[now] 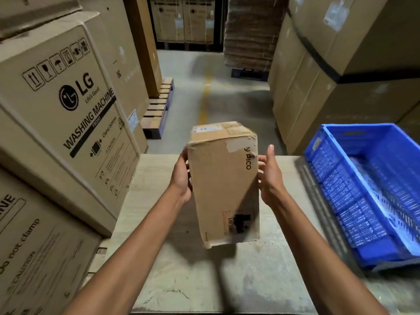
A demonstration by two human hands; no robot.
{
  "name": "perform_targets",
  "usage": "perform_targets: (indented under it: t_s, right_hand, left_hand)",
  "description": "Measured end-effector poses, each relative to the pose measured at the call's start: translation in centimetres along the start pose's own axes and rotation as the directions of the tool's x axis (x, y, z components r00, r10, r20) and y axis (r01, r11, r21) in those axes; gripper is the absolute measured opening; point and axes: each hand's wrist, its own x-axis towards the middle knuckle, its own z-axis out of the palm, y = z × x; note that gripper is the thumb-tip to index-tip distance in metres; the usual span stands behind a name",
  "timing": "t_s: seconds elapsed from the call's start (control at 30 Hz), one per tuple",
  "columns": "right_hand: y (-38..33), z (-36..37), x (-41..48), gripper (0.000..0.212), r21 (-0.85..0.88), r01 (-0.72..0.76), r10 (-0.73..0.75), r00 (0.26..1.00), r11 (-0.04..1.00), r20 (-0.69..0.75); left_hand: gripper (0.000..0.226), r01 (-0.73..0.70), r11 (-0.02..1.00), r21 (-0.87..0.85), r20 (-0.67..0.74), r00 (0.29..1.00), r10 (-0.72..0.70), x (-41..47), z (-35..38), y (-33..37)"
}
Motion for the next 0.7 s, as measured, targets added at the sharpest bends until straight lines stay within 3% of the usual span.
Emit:
perform_targets:
  t_s: [0.13,0.37,0.43,0.5,0.53,0.6,0.67,0.7]
  right_hand:
    - [0.9,0.3,-0.3,0.068,-0.057,-0.035,0.034,0.999,0.998,-0.011]
    - [2.3,0.4,-0.6,0.061,-0.139,-0.015,0.017,1.000,0.990,0.015]
    - [2.5,0.5,-0.4,0.053,-0.235,0.062,-0.058,0.998,0.970,0.023]
    - [2.9,0.5,-0.3,0.040,-0.370,0.162,-0.186,0.982,0.915,-0.030]
    - [3.0,0.6,-0.6,0.038,-0.479,0.263,-0.323,0.945,0.837,-0.046]
    - [2.9,1.0,-1.4,0.033,-0.660,0.504,-0.633,0.772,0.557,0.056]
    - [3.2,1.6,-1.9,0.025,-0.701,0.639,-0.738,0.630,0.317,0.240]
    - [3.4,1.9,-2.0,0.023,-0.703,0.672,-0.737,0.593,0.232,0.324]
  left_hand:
    - [0.053,0.026,0.998,-0.054,0.096,0.995,-0.021,-0.6,-0.6,-0.4]
    - [0.052,0.032,0.991,0.131,0.128,0.991,-0.049,-0.8,-1.5,-1.6]
    - [0.046,-0.006,0.983,0.182,0.069,0.998,-0.007,-1.0,-1.3,-0.9]
    - [0.034,-0.096,0.932,0.350,-0.078,0.988,0.131,-1.2,-1.1,-0.4]
    - [0.029,-0.173,0.848,0.501,-0.126,0.955,0.270,-1.5,-1.2,-0.3]
    - [0.025,-0.404,0.517,0.755,0.007,0.793,0.609,-2.6,-1.1,-0.1]
    - [0.025,-0.575,0.246,0.780,0.242,0.640,0.729,-3.5,-1.1,-0.4]
    - [0.026,-0.620,0.171,0.766,0.338,0.615,0.712,-3.6,-1.1,-0.7]
